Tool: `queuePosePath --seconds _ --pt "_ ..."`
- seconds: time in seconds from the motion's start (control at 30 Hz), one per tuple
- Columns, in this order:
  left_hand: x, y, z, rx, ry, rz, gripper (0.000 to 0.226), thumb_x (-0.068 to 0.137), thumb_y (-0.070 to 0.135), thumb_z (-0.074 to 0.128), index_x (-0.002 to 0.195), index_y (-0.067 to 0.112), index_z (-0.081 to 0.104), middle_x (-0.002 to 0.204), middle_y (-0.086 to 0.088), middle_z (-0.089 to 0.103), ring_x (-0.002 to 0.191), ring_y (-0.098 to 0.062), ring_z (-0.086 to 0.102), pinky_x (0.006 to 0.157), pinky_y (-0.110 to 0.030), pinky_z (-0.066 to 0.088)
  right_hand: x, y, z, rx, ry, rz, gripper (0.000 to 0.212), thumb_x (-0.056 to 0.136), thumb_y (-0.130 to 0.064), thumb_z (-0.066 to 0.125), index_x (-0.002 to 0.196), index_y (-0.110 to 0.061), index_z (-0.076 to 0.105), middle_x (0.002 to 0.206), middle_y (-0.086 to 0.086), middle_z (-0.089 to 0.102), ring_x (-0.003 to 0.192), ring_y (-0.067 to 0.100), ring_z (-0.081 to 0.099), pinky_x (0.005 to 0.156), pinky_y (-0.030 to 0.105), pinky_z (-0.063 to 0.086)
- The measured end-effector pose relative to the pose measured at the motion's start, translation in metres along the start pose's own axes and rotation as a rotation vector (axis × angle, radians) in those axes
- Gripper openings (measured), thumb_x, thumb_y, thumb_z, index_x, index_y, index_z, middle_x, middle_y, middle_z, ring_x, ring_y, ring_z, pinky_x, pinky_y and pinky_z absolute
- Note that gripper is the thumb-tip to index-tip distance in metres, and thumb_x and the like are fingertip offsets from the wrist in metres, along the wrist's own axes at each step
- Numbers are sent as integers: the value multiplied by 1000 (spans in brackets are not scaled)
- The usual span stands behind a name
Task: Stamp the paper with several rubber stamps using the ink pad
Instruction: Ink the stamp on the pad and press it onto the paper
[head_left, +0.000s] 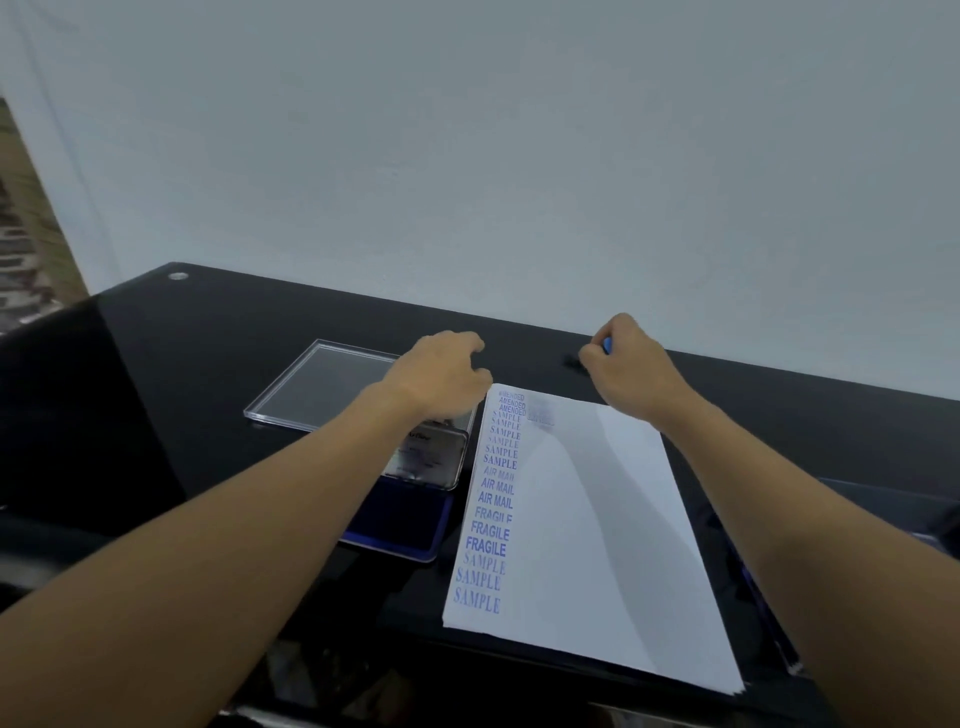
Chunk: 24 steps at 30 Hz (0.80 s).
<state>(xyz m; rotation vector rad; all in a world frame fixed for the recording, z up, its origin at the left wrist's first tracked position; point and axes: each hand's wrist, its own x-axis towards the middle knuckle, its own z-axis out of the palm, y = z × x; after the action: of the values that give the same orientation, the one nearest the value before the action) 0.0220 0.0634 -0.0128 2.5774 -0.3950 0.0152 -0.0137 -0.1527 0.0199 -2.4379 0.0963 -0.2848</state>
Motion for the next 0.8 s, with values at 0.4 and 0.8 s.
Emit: queuePosePath --seconds 0.4,0.8 --pt "-55 -30 -27 -63 133 -79 49 101 30 50 148 19 44 153 0 44 137 -20 44 108 -34 36 -32 -10 -17 49 73 -39 11 97 -19 48 102 -11 53 84 3 58 60 14 47 51 24 36" --pt "-117 -65 -24 -140 192 -191 43 98 33 54 139 18 54 144 -1 53 129 -19 50 104 -35 40 -78 -43 8 108 59 -129 10 96 -16 50 100 -8 56 94 -1 60 73 10 49 59 24 39"
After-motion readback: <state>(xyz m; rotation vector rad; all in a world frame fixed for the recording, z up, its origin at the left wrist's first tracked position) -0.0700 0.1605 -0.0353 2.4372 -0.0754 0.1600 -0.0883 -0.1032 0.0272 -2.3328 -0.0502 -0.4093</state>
